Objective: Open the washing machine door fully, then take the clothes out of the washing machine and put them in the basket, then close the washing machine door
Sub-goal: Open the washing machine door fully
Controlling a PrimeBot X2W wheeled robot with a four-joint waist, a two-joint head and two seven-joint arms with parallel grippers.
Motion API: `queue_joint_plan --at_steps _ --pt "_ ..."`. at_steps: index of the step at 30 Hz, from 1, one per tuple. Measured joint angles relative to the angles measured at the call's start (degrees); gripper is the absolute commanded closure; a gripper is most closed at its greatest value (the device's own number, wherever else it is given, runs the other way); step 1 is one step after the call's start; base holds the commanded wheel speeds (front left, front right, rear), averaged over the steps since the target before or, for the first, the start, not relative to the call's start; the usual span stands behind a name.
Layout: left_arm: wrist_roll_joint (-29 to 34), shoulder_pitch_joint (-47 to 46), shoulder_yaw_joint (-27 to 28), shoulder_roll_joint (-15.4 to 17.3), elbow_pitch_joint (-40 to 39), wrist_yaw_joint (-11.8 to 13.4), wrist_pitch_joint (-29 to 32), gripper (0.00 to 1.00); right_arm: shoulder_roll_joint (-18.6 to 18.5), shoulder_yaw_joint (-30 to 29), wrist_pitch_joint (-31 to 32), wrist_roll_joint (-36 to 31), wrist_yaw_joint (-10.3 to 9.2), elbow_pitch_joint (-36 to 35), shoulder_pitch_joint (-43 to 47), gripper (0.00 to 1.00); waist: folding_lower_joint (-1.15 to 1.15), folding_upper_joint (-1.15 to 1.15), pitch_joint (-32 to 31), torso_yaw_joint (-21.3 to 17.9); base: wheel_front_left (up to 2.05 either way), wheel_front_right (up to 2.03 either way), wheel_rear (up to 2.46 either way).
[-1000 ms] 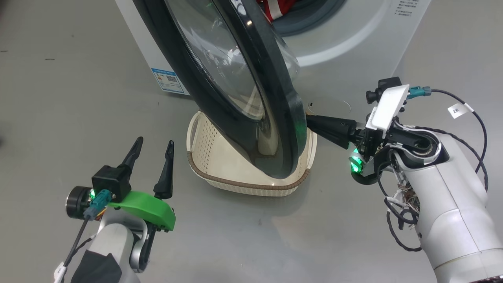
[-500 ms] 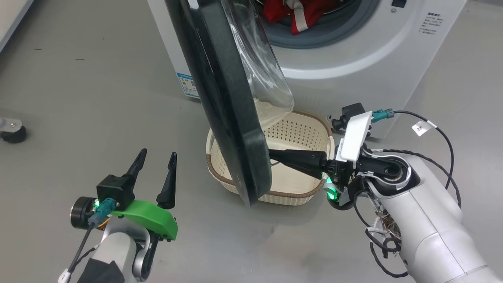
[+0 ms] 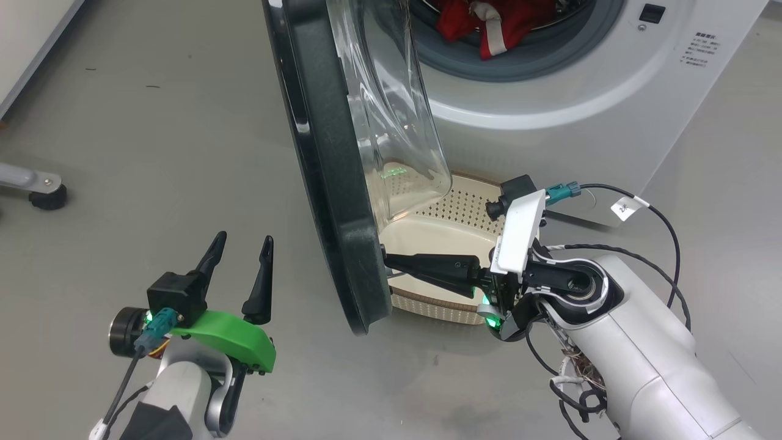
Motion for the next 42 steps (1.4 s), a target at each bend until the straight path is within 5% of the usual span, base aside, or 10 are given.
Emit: queue_joint_plan --at_steps 11,19,20,21,22,30,42 --pt "-0.01 0.10 0.20 -0.01 -0.40 0.24 0.00 0.00 0.03 0.90 -4.75 1.72 0.00 -0.74 0.09 1.00 0.00 0.00 0.20 0.39 0.00 0.00 0.00" --pt "-0.19 0.80 1.31 0.16 -0.93 0.74 0.00 0.00 0.24 -3.92 -11.88 3.16 0.00 -2.42 2.80 1.00 0.00 0.00 0.21 -0.40 0.00 0.00 0.00" --pt "-0.29 0.96 1.37 0.16 -1.01 0.74 0.00 0.00 0.20 -4.86 -12.89 3.35 0.00 -2.81 3.09 0.87 0.00 0.00 0.25 -0.60 0.00 0.00 0.00" --pt "-0.29 1.05 1.43 0.16 -1.09 0.75 0.00 0.00 0.16 -5.65 -13.77 3.52 0.00 -3.12 3.44 0.60 0.00 0.00 0.28 -0.79 0.00 0.00 0.00" --pt "-0.29 1.08 1.52 0.16 -1.14 0.76 0.00 0.00 0.19 -6.33 -14.77 3.49 0.00 -3.20 3.82 0.02 0.00 0.00 0.31 -0.99 0.00 0.00 0.00" --pt "-0.29 1.18 1.98 0.31 -1.35 0.82 0.00 0.00 0.08 -11.14 -22.73 0.32 0.00 -4.05 8.11 0.00 0.00 0.00 0.41 -2.50 0.00 0.00 0.00" --pt "-0.55 1.35 1.83 0.25 -1.32 0.82 0.00 0.00 -7.67 -14.93 -45.14 -23.64 0.00 -8.48 9.70 0.00 0.00 0.00 0.14 -3.16 0.00 0.00 0.00"
